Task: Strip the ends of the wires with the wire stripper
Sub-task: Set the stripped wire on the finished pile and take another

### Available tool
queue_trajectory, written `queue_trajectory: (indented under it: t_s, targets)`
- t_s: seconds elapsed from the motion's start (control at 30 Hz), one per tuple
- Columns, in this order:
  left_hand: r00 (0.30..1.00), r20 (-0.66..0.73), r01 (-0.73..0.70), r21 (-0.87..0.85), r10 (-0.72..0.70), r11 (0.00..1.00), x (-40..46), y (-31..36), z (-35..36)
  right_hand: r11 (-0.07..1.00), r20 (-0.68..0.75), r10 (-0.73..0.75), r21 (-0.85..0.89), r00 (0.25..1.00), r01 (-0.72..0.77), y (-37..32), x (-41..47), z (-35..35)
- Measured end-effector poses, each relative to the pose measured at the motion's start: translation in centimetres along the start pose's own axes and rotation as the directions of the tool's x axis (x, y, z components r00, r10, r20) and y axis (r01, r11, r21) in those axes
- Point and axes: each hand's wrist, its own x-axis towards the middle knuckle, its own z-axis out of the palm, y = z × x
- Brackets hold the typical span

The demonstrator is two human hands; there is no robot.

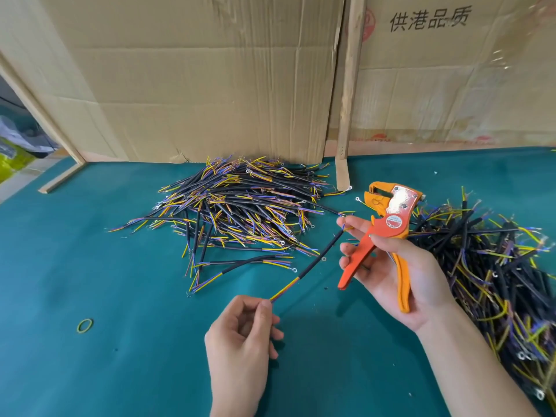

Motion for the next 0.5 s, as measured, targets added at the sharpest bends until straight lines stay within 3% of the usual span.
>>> queue_trajectory:
  t_s: [0.1,0.2,0.3,0.4,0.5]
  targets:
    - [0.987,-0.116,-0.086,0.177,0.107,0.980,-0.4,0.0,0.2,1.000,0.030,-0.008,-0.030,1.000,0.009,0.0,0.0,0.2]
    - [0.903,-0.235,-0.249,0.394,0.359,0.885,-0.8,1.2,0.5,0.998,0.064,-0.003,-0.066,0.998,0.007,0.3,0.0,0.7]
    - [0.855,-0.107,-0.410,0.460,0.508,0.787,-0.5,3.2,2.4,0.989,0.090,0.042,-0.148,0.995,-0.028,0.9,0.0,1.4]
    - [0.959,0.077,-0.281,0.374,0.272,0.884,1.8,5.3,6.4,0.977,0.114,0.092,-0.203,0.989,-0.068,1.5,0.0,2.0]
    - [0.975,0.216,-0.101,0.227,0.051,0.969,4.8,5.4,8.5,0.973,0.097,0.098,-0.219,0.990,-0.075,1.0,-0.1,1.9]
